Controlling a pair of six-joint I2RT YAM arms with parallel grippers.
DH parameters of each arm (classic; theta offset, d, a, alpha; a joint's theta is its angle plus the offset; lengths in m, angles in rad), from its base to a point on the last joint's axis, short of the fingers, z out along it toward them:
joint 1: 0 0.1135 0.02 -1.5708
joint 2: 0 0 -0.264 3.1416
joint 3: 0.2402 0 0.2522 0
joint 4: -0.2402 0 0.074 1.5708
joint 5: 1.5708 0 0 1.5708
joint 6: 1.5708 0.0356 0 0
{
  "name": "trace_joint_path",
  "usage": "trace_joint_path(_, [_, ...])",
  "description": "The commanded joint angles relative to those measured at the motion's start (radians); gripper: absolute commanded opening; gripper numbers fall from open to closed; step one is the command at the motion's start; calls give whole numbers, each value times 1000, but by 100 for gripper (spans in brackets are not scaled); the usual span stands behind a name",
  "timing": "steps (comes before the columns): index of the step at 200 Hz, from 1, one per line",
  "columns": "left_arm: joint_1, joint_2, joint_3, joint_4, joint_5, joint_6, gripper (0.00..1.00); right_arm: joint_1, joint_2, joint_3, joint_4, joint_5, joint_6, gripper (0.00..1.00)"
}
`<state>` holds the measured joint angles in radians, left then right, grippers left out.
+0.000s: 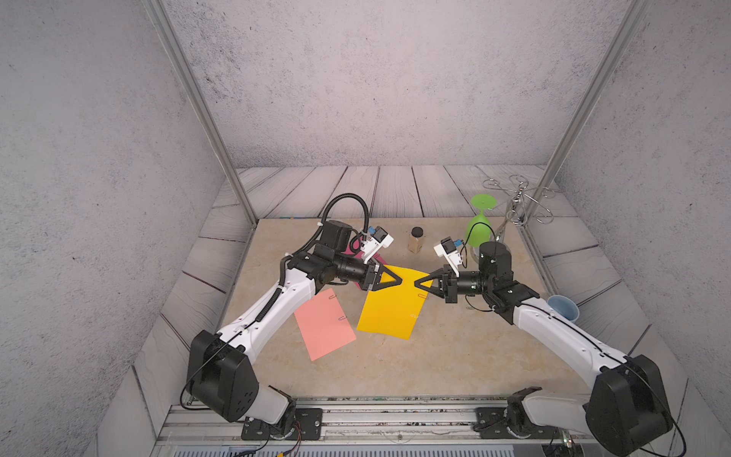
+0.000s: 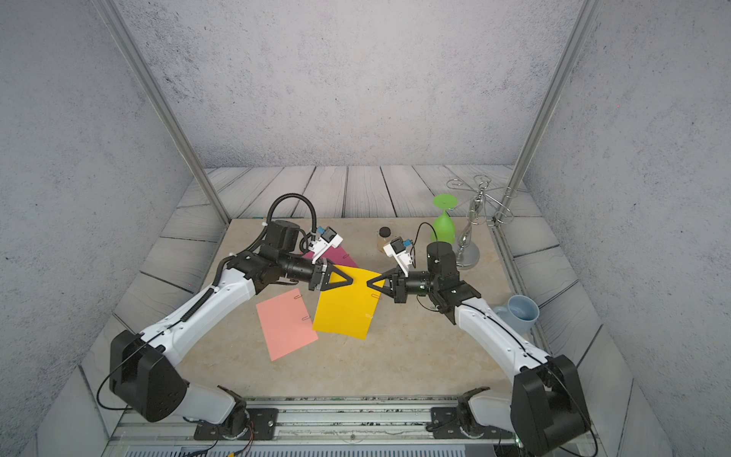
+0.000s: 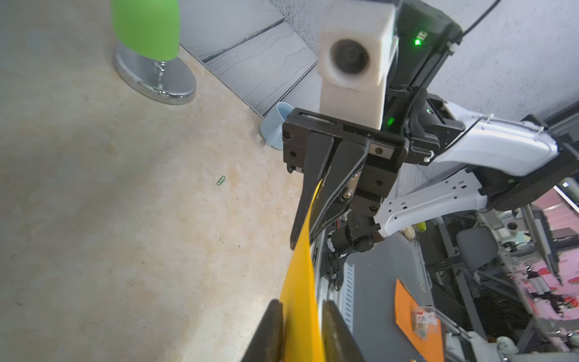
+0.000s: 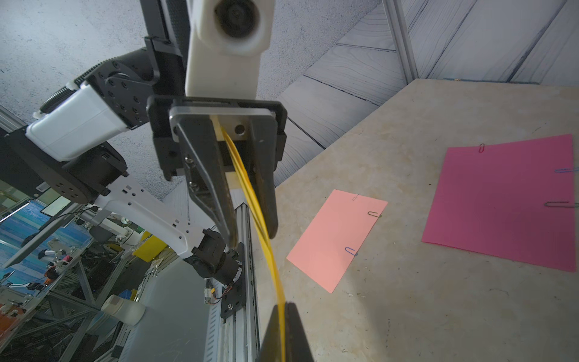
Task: Unclip the paperclips from the documents
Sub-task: Adjust the document.
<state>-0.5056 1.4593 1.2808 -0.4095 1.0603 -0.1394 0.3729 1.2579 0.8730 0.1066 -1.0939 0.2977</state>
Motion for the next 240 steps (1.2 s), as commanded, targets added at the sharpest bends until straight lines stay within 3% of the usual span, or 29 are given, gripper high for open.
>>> trace_joint_path(1, [10,-28,-24,35,10,-15,30,4,-45,41,-23,-20,-10,4])
trace_joint_path(106, [49,-91,-102,126,-21,-72,33,-2,-61,80,-103,-23,-46,3])
trace_joint_path(204, [50,-88,-138,146,41,-78,32,-6,-56,112,-99,-26,-26,3])
trace_joint_path(240, [50,-88,-138,176,43,-100,15,-4,-44,115,-102,-41,-19,6])
